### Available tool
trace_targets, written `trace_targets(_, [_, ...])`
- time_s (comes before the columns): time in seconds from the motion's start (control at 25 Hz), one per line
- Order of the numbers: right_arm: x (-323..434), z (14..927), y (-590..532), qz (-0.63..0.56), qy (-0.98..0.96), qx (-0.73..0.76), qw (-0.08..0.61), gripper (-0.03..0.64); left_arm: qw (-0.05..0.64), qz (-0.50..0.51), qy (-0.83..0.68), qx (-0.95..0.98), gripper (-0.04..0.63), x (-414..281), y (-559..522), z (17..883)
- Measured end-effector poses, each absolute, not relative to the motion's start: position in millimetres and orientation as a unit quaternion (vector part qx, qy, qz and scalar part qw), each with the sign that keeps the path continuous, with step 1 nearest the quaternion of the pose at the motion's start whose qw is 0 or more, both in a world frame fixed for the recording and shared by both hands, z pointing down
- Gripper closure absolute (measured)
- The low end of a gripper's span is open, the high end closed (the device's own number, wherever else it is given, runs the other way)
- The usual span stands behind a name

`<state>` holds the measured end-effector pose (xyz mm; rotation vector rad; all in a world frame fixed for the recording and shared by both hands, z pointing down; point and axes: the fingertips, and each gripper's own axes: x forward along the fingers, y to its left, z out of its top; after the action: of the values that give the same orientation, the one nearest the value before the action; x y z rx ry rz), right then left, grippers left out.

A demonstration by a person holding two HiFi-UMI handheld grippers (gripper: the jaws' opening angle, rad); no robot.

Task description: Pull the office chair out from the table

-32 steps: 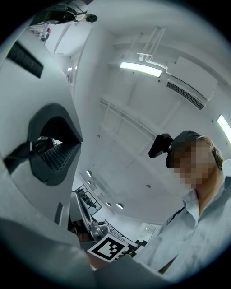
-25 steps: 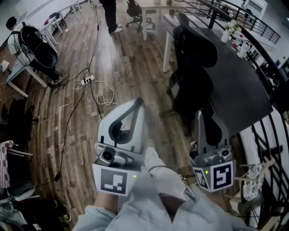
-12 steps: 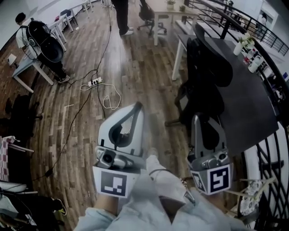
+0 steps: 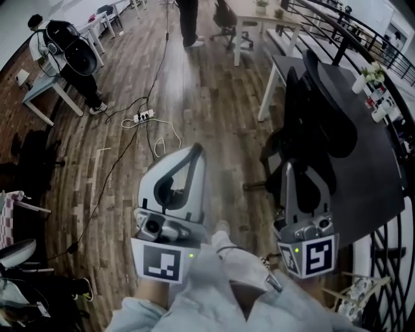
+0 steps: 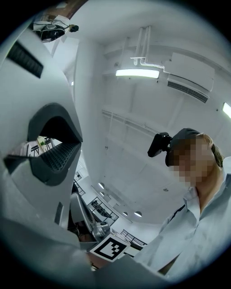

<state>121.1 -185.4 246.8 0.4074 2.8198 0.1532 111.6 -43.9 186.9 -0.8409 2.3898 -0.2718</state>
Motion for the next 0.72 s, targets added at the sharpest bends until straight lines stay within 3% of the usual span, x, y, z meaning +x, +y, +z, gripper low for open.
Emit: trace_targets(0.72, [1.9,247.5,-180.1,0.075,0.968,0.187,0.152,0.614,0.293,-0.122,0.909,-0.270,0.603,-0.4,-34.3,183.3])
